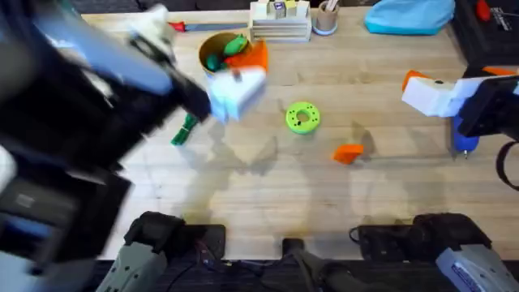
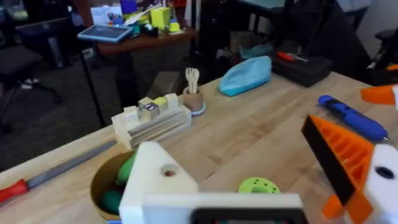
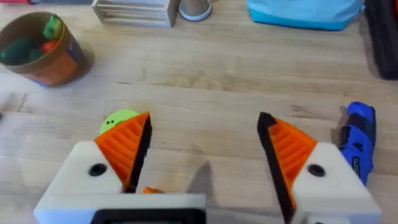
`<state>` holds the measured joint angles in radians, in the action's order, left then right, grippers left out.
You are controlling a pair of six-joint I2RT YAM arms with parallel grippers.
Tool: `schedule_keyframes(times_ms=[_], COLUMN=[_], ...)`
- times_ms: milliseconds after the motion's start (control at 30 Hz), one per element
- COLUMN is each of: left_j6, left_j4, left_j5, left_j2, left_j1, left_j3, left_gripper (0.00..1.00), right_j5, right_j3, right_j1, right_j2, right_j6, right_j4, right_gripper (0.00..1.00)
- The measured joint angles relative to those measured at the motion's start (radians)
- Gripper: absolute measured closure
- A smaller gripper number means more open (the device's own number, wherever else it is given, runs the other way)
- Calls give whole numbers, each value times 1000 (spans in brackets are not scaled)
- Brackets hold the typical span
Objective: Pick up the gripper from the table and insert it into the empty holder that is missing its gripper. Then pick up a screw, insert it into the mounting hole, and use the screwdriver to tighten it. Finally, clean up the table by picking up the vegetable and placing it into the bucket.
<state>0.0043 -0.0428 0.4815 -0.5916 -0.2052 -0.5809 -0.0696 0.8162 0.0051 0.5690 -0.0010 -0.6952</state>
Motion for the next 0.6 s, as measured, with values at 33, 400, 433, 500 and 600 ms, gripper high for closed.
schedule_keyframes(times_ms=[33,400,433,500,600], left_j6=[4,-45,-49,-54,-59], left_j4=[48,189,187,181,191], left_j5=[1,-7,-7,-8,-7], left_j2=[39,472,500,549,588], left_j1=[-18,-80,-80,-81,-80], left_j3=[62,486,500,523,560], left_gripper=[9,9,9,9,9], right_j5=[0,-1,-1,-1,-1], right_j3=[0,0,0,0,0], right_j1=[0,0,0,0,0], right_j2=[0,0,0,0,0], right_j6=[0,0,0,0,0], right_j4=[0,0,0,0,0], right_gripper=[10,10,10,11,10])
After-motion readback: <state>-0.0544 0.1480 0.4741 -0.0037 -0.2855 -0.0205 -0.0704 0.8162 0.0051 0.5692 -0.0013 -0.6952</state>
